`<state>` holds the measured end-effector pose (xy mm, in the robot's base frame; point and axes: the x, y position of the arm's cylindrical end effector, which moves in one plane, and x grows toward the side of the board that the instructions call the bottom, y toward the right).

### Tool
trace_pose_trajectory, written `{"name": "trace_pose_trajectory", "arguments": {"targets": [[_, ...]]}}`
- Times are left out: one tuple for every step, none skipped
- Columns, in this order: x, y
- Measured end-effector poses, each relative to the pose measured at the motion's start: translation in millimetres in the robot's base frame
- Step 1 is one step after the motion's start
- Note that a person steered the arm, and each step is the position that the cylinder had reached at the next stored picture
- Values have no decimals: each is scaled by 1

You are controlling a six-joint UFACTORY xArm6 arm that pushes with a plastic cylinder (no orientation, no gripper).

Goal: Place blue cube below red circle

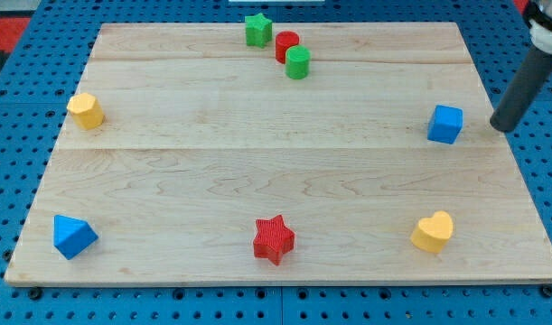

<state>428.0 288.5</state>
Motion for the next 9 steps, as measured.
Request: {"name": "trace_pose_trajectory", "arguments": {"targets": [[4, -42], [-9, -87], [-28, -121], [-47, -157], [-60, -153], [-75, -140], [-83, -136], [-85, -96], [-99, -99]]}}
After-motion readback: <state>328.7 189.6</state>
